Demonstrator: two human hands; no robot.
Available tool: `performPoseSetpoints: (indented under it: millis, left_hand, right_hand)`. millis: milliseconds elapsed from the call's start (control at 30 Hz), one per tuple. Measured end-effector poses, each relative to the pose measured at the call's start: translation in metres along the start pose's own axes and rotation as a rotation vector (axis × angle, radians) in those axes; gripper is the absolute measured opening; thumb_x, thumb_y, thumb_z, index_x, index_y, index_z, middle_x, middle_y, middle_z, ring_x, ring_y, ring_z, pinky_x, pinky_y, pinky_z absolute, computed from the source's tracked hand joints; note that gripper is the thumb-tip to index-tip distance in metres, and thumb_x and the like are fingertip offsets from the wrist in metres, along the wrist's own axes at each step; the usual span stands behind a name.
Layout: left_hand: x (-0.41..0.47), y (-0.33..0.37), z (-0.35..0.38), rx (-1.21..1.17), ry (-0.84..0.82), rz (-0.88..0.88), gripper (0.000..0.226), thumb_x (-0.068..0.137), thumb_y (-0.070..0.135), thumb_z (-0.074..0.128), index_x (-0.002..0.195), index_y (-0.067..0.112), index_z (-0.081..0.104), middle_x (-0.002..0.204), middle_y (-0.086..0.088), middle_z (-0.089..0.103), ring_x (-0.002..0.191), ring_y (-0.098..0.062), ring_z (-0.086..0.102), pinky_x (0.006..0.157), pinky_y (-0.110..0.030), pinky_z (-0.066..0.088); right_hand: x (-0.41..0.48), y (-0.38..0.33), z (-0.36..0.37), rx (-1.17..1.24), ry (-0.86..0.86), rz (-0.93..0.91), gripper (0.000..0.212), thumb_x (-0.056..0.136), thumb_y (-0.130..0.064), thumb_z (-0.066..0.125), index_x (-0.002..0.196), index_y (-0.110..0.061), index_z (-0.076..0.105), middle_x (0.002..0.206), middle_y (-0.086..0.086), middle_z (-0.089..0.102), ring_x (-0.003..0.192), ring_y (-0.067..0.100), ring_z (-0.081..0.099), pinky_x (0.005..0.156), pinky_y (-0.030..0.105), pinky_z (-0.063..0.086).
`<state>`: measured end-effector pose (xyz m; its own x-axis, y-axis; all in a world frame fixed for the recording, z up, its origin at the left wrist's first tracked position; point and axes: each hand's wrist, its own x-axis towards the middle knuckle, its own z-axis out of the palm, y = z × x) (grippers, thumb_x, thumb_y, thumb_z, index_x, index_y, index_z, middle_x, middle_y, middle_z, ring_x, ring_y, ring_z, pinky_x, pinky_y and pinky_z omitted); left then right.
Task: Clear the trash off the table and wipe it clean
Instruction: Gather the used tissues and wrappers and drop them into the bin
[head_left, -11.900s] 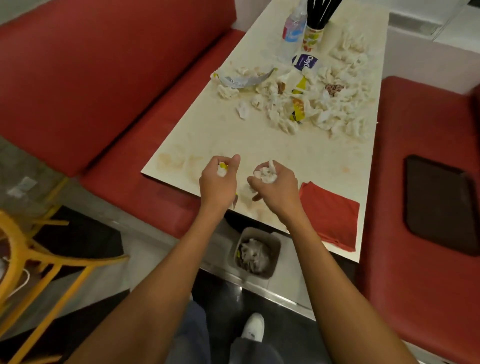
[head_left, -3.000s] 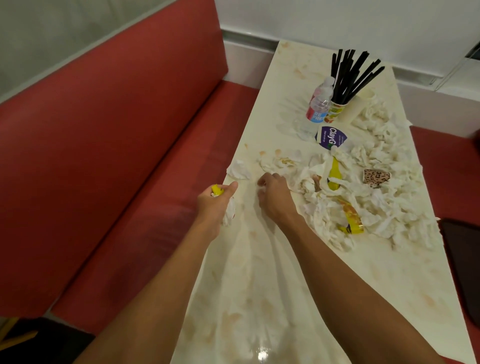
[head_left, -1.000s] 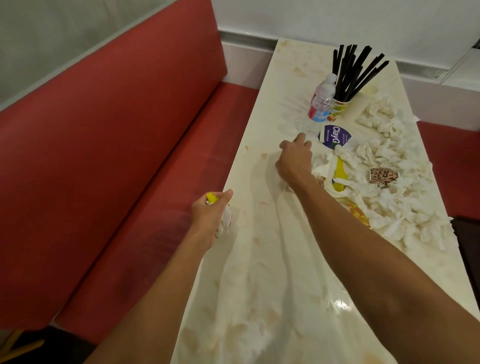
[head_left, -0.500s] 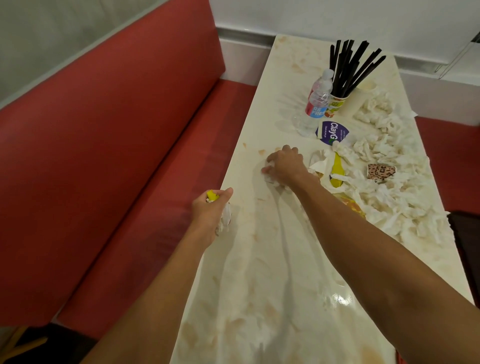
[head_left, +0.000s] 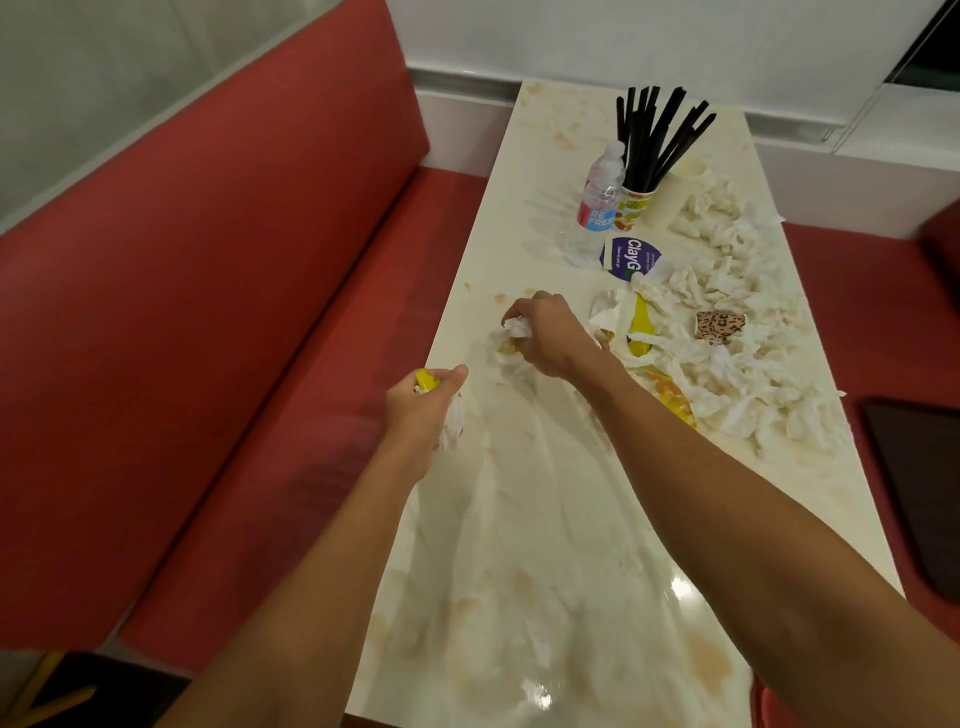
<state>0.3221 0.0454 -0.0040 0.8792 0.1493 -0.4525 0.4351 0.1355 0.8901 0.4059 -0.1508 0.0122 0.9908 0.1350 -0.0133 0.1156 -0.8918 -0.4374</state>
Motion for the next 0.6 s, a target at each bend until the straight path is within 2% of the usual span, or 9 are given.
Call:
performPoseSetpoints:
  millis: [200, 267, 333, 433, 533, 600]
  left_hand:
    - [-0.029, -0.002, 0.013, 0.032, -0.048, 0.016, 0.022, 0.089, 0.025, 0.082, 0.079, 0.013, 0.066, 0.057, -0.006, 0.057, 0.050, -0.025, 0.053, 0.056, -0.031, 0.046]
    - [-0.043, -0.004, 0.021, 0.062, -0.064, 0.010, 0.023, 0.081, 0.033, 0.086, 0.077, 0.017, 0.070, 0.061, -0.005, 0.060, 0.057, -0.027, 0.057, 0.058, -0.035, 0.051]
    - [-0.056, -0.010, 0.029, 0.101, -0.094, -0.007, 0.028, 0.067, 0.045, 0.088, 0.076, 0.022, 0.073, 0.069, -0.005, 0.065, 0.067, -0.028, 0.062, 0.068, -0.042, 0.054]
    - [-0.084, -0.020, 0.040, 0.129, -0.130, -0.005, 0.022, 0.074, 0.040, 0.087, 0.078, 0.022, 0.074, 0.075, -0.007, 0.069, 0.070, -0.028, 0.065, 0.072, -0.043, 0.056]
    - [-0.115, -0.035, 0.048, 0.168, -0.136, 0.022, 0.017, 0.080, 0.036, 0.085, 0.079, 0.023, 0.075, 0.079, -0.003, 0.073, 0.077, -0.026, 0.069, 0.077, -0.043, 0.059]
    - [-0.138, -0.047, 0.052, 0.195, -0.130, 0.042, 0.016, 0.082, 0.036, 0.085, 0.082, 0.023, 0.075, 0.080, -0.001, 0.073, 0.080, -0.024, 0.070, 0.079, -0.040, 0.059]
  right_hand:
    - [-0.076, -0.011, -0.025, 0.242, 0.179, 0.036, 0.029, 0.088, -0.009, 0.069, 0.113, -0.020, 0.078, 0.104, 0.004, 0.053, 0.093, 0.020, 0.054, 0.079, 0.028, 0.038]
    - [-0.109, -0.011, -0.030, 0.315, 0.239, 0.089, 0.028, 0.085, -0.008, 0.071, 0.109, -0.020, 0.079, 0.103, 0.003, 0.054, 0.097, 0.019, 0.054, 0.079, 0.026, 0.039]
    - [-0.142, -0.010, -0.033, 0.378, 0.297, 0.147, 0.023, 0.083, -0.009, 0.073, 0.104, -0.017, 0.079, 0.100, -0.001, 0.055, 0.099, 0.016, 0.052, 0.078, 0.022, 0.040]
    - [-0.191, -0.005, -0.034, 0.469, 0.351, 0.240, 0.015, 0.082, -0.011, 0.074, 0.095, -0.015, 0.078, 0.090, -0.010, 0.056, 0.099, 0.021, 0.057, 0.082, 0.034, 0.049]
    - [-0.237, 0.002, -0.032, 0.588, 0.350, 0.350, 0.013, 0.080, -0.016, 0.075, 0.090, -0.024, 0.076, 0.103, 0.000, 0.064, 0.095, 0.017, 0.064, 0.077, 0.030, 0.051]
    - [-0.267, 0.007, -0.030, 0.654, 0.332, 0.395, 0.012, 0.079, -0.019, 0.075, 0.089, -0.026, 0.074, 0.106, 0.002, 0.067, 0.088, 0.013, 0.066, 0.066, 0.021, 0.050]
